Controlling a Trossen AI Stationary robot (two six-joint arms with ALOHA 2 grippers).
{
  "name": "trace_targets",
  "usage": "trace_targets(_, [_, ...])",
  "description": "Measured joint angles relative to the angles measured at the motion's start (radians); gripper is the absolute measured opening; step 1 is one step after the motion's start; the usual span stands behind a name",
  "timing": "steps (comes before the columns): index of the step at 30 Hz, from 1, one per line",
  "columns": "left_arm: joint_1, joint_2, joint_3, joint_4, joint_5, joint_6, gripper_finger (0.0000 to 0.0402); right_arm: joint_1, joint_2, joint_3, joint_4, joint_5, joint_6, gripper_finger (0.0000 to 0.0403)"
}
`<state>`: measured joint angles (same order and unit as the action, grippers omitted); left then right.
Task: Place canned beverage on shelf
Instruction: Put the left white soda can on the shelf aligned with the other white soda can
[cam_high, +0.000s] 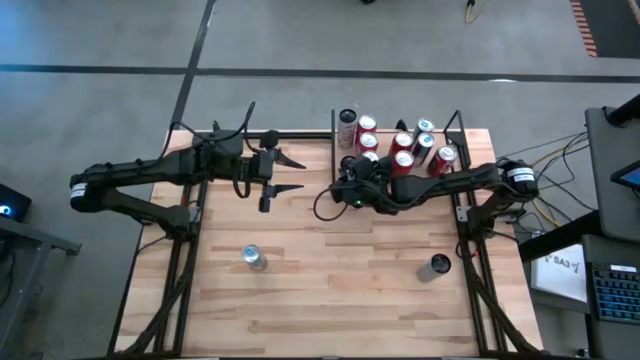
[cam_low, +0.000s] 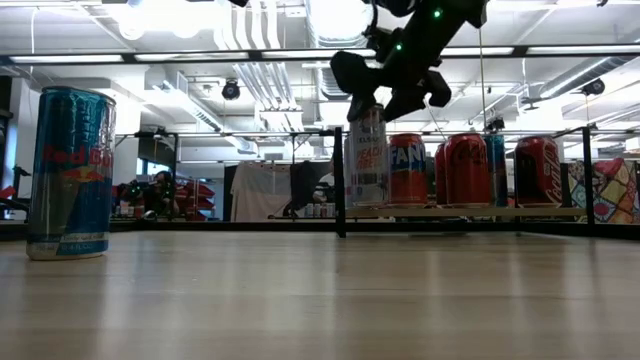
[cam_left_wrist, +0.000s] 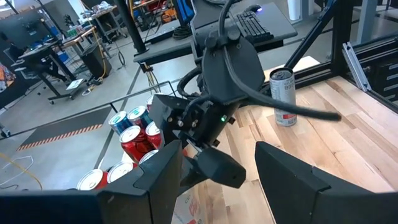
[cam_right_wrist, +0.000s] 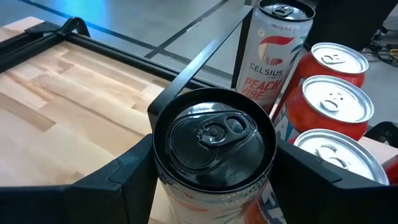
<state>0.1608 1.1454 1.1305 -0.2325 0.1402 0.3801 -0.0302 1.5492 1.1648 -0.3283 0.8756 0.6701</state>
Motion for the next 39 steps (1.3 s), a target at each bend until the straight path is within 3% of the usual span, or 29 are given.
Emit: trace_targets(39, [0.000, 0.000, -0.002, 0.000, 0.000, 0.000, 0.0190, -0.051, 0.018, -0.001, 0.031, 0.016, -0.012, 0.0259])
